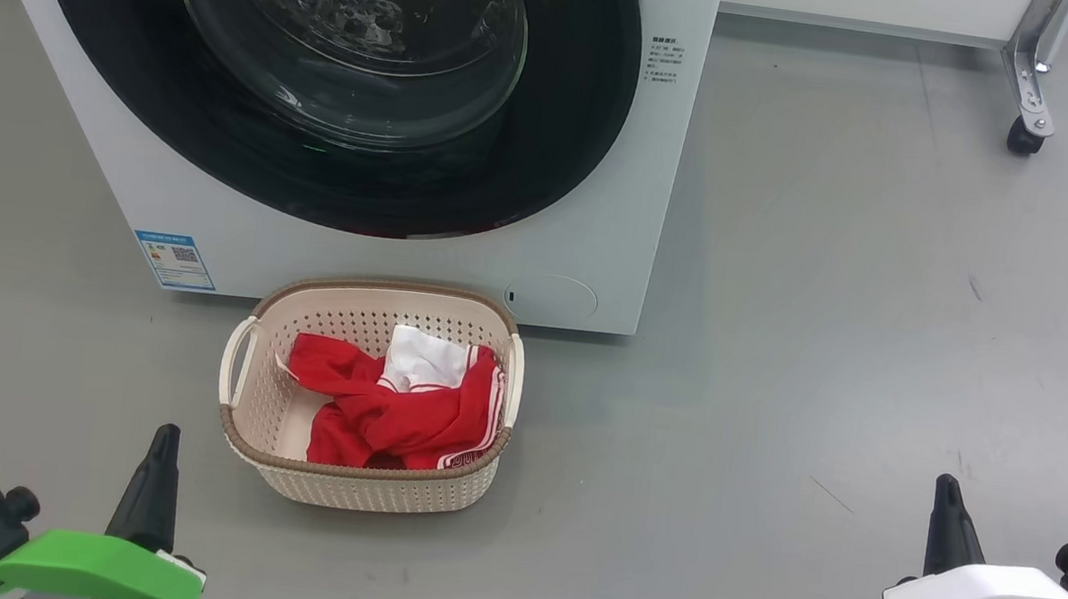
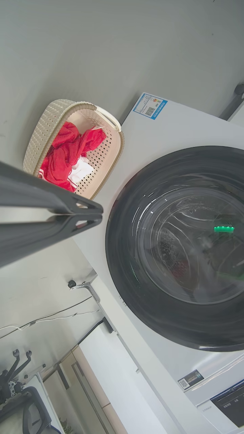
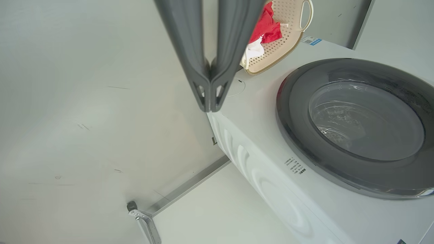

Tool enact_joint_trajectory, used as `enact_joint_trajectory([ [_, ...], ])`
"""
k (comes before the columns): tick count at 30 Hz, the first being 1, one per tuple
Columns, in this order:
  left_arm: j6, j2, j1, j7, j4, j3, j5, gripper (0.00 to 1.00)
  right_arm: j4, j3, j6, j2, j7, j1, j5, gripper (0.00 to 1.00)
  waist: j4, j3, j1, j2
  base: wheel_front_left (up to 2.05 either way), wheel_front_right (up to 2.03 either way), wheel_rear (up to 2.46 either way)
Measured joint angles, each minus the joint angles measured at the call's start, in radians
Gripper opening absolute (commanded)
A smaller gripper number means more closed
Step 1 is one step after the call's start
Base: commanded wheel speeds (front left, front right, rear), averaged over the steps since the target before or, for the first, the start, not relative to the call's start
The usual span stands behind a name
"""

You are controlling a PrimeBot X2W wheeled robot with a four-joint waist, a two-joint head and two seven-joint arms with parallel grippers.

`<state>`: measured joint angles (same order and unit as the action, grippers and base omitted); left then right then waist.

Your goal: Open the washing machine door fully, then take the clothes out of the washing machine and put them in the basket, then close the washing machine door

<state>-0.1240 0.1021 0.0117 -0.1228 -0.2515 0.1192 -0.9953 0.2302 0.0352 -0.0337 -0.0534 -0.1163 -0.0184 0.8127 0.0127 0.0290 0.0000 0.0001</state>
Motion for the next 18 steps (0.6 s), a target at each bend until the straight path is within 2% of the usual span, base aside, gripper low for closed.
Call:
enact_joint_trajectory([
  [18, 0.000, -0.013, 0.004, 0.062, -0.004, -0.048, -0.186, 0.00, 0.015, -0.046, -0.027, 0.002, 0.061, 0.019, 0.236, 0.00, -0.004, -0.008, 0.0000, 0.0000, 0.00, 0.00, 0.00],
])
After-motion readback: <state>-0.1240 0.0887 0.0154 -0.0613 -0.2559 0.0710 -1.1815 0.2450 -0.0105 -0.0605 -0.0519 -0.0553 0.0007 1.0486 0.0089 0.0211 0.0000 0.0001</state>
